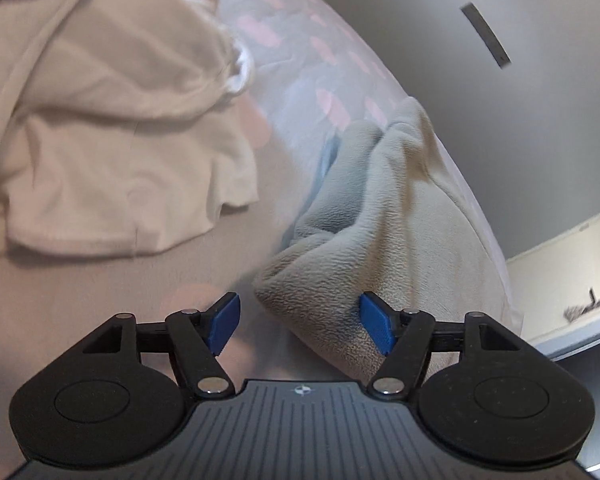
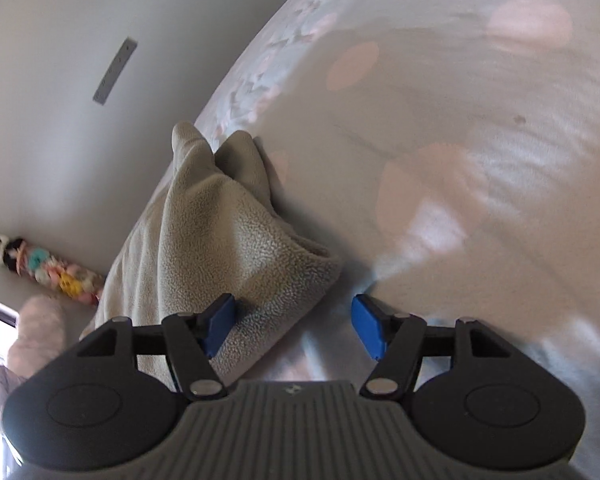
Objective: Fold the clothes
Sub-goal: 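Grasp the folded hoodie edge with the left gripper while the right gripper grasps it too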
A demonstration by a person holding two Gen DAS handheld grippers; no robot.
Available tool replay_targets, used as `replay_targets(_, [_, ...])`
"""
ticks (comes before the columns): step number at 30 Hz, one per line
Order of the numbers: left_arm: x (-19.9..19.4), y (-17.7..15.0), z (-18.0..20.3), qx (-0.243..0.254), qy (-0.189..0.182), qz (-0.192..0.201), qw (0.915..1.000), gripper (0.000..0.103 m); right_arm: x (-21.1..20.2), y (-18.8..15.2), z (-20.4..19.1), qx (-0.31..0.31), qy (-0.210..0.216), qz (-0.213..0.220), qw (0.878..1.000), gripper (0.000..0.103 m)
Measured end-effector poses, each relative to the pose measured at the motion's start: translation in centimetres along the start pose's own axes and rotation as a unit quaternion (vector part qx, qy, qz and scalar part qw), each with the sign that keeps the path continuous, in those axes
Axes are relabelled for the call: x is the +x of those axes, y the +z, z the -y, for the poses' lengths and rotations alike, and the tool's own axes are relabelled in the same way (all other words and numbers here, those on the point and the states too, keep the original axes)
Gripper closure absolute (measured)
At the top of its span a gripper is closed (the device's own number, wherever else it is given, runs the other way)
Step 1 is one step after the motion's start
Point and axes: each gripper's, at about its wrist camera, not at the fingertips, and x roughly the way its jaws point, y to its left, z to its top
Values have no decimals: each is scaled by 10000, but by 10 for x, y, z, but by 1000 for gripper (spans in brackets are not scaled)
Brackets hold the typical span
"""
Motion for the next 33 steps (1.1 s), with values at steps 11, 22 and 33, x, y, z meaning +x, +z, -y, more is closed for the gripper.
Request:
replay_targets(11, [31,1,12,197,-38,162,9997,37,50,9,-20,-241,56,7,9997,36])
replay_targets(22, [27,3,56,1216,514,64,9912,76,41,18,-70,-1368,-347,43,9900,76])
replay_targets(33, [-33,3,108,2033,871,201,9750,83,-22,16,-136,-2491,-508,303,9667,81])
